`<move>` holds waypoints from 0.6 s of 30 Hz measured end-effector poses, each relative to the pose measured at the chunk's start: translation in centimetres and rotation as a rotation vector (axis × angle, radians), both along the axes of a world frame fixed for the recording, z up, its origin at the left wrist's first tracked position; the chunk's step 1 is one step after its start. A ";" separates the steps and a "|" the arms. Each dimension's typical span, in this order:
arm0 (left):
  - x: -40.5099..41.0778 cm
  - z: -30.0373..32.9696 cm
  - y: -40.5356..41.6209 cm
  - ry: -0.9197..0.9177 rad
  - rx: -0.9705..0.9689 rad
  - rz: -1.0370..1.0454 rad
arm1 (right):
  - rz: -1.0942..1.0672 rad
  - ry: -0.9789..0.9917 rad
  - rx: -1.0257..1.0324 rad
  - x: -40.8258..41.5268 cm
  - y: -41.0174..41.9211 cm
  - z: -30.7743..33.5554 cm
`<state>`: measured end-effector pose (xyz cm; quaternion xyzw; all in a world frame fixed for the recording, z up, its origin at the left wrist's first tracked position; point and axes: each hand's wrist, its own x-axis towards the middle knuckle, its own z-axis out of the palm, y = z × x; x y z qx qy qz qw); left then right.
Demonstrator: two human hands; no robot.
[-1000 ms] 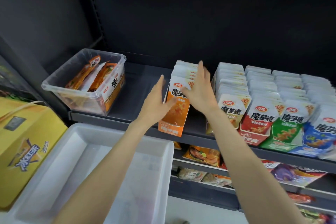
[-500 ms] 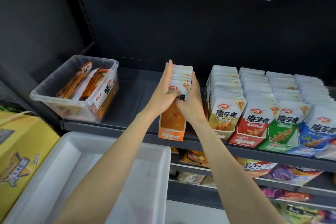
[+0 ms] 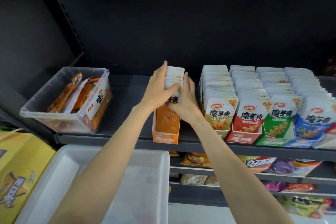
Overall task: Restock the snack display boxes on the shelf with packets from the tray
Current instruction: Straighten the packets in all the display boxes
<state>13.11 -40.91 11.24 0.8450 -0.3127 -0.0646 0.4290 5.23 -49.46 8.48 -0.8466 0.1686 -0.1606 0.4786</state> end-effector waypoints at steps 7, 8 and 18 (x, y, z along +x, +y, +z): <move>-1.1 -1.8 1.5 0.492 -0.294 0.020 | 0.002 -0.021 0.282 0.6 0.1 0.9; -1.2 -1.9 1.6 0.487 -0.280 0.017 | -0.005 -0.025 0.235 0.9 0.0 1.0; -2.8 -1.1 2.4 0.403 -0.244 0.057 | -0.033 0.051 0.026 -1.8 1.1 1.1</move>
